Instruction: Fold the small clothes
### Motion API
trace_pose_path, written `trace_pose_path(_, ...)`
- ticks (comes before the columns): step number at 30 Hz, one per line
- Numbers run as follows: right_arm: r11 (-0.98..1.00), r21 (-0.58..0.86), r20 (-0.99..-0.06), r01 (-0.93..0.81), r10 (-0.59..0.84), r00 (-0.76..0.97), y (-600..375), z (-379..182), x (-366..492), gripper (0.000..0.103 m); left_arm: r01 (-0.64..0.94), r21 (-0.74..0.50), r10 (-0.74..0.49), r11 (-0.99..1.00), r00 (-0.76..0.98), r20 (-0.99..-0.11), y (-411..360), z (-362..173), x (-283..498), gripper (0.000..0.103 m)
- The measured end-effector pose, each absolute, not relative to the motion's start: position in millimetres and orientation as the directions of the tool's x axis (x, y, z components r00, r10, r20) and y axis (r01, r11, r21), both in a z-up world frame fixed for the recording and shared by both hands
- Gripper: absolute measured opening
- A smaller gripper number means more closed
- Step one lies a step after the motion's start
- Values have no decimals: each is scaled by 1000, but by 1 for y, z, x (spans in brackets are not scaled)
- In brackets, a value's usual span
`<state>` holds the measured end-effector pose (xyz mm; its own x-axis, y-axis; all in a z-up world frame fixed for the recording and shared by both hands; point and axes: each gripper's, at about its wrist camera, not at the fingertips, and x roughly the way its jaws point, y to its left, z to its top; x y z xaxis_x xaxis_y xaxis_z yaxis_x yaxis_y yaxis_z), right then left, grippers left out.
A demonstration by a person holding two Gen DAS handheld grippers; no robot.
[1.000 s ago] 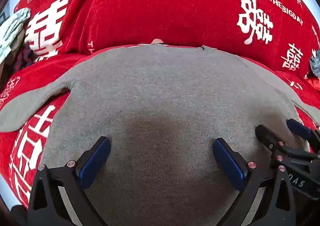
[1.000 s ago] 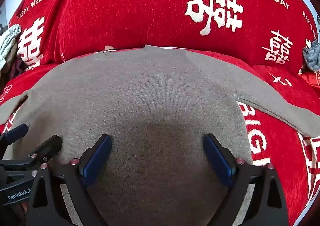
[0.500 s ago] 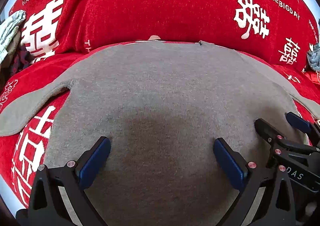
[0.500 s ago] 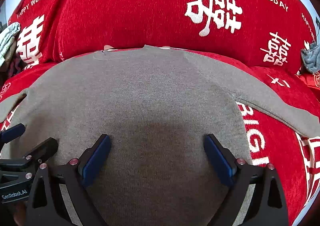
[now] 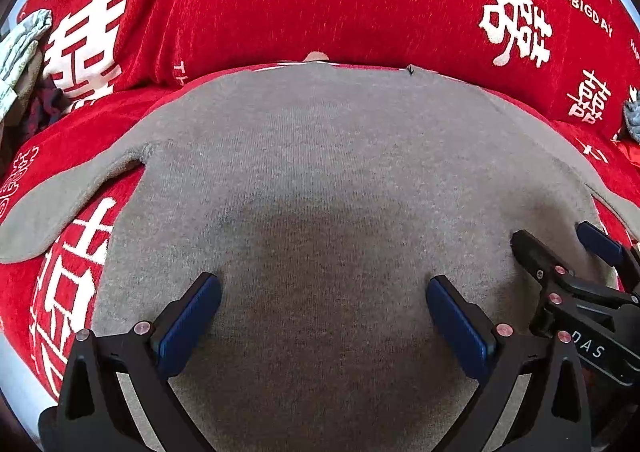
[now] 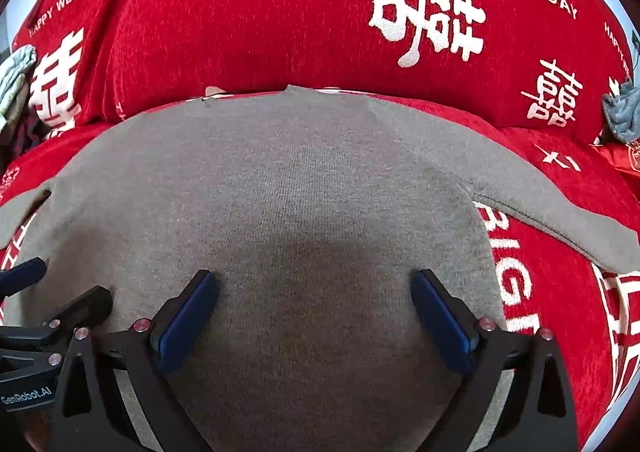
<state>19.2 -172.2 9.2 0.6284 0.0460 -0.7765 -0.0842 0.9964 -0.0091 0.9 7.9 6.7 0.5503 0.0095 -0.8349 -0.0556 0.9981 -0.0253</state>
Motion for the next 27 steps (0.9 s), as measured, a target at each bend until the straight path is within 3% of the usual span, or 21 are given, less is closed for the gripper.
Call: trace_pose_path(27, 995, -33, -804, -91, 27, 594, -168, 11, 23, 100, -46, -5, 19, 999, 515, -857, 4, 8, 0, 103)
